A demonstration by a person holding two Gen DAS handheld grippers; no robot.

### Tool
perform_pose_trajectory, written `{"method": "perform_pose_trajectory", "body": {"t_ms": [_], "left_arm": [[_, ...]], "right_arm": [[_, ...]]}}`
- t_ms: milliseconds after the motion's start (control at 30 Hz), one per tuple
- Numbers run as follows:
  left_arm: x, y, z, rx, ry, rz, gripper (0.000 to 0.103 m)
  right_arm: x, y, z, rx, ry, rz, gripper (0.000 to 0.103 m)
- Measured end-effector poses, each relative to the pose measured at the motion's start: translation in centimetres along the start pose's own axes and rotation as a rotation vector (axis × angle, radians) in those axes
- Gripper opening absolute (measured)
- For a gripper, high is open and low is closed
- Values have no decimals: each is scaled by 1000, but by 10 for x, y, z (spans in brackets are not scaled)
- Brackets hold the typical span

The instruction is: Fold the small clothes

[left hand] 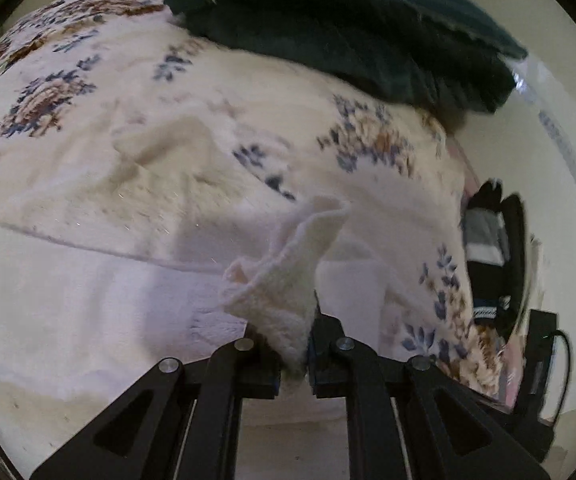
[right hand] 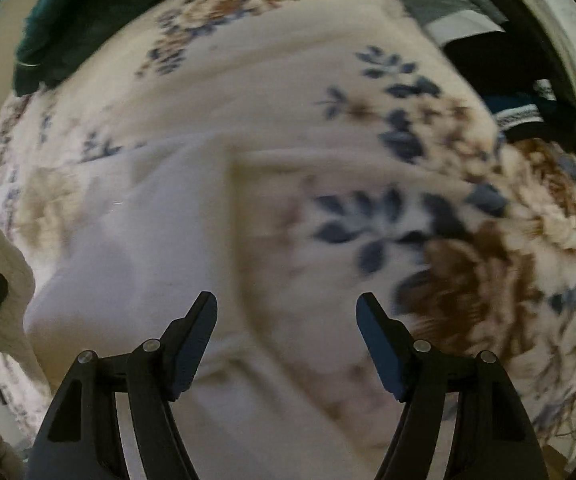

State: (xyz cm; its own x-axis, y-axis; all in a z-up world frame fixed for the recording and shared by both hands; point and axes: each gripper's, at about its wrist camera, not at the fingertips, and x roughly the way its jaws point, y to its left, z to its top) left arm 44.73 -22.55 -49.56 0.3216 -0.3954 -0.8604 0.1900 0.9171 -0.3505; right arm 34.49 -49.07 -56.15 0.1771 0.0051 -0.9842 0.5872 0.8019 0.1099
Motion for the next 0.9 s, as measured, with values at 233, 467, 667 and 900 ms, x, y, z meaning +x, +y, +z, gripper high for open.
{"method": "perform_pose_trajectory", "body": {"t_ms": [233, 467, 667, 900], "left_arm": [[-26, 3, -6, 66, -73, 123, 95], [-90, 92, -19, -12, -181, 409, 97], [-112, 188, -45, -140, -137, 630, 97], [-148, 279, -77, -395, -156, 735, 97]], "right_arm": [[-11, -30, 6, 4, 30, 51, 74], [-30, -1, 18, -49, 61, 222, 74], [1, 60, 31, -154, 100, 215, 74], [15, 113, 15, -369, 43, 87, 7]]}}
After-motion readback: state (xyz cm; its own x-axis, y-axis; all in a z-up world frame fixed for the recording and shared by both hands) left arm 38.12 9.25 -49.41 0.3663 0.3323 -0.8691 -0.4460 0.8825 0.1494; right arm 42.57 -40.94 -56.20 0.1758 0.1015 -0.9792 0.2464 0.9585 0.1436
